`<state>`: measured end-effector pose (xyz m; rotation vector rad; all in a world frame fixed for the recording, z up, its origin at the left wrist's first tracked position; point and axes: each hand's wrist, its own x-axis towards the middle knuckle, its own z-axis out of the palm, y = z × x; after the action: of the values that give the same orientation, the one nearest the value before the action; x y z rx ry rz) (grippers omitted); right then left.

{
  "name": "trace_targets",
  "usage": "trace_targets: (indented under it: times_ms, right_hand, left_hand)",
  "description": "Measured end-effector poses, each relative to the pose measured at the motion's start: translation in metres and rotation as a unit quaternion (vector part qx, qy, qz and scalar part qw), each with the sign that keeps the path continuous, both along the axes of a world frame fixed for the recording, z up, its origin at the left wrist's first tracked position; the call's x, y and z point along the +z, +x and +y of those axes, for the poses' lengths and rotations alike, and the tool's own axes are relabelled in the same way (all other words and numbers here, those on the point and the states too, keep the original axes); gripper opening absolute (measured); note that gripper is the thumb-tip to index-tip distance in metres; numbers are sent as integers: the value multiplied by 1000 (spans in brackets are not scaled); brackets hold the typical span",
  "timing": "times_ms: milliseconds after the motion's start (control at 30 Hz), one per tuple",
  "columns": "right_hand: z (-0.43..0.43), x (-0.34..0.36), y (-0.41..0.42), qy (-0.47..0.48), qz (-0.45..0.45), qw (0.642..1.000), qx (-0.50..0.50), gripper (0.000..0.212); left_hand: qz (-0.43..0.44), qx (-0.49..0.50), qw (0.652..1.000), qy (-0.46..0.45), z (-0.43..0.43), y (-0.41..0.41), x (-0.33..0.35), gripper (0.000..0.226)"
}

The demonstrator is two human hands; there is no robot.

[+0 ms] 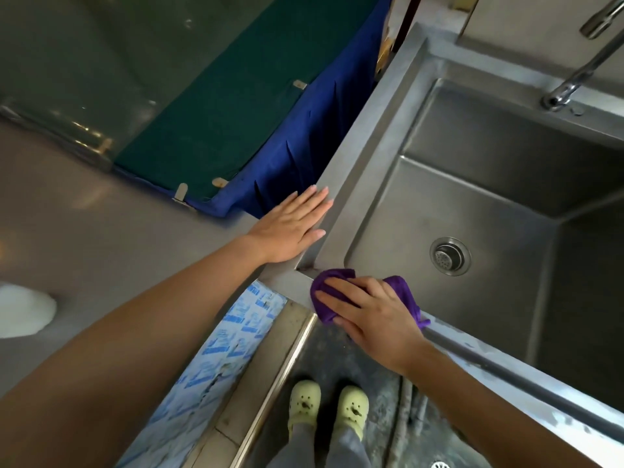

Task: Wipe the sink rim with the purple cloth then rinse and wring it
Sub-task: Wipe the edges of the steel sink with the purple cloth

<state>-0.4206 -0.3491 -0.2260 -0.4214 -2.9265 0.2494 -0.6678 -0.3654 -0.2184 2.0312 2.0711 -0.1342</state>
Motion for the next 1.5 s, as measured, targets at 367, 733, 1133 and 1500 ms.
trace_targets:
  times_ms: [367, 733, 1133, 1500]
  right_hand:
    - [-35, 7, 11, -14, 2, 956, -292, 29]
    - [-14, 19, 120, -88, 127, 832, -533, 34]
    - [-8, 5, 84, -28, -24, 932, -360, 40]
    - [-19, -6, 144, -19, 92, 873, -478, 23]
  left_hand:
    - [7, 89, 995, 49, -17, 55, -3, 61]
    - [-30, 33, 999, 7, -20, 161, -9, 80]
    - [-7, 41, 999, 19, -22, 166, -14, 67]
    - [-42, 0, 999, -4, -14, 227, -7, 58]
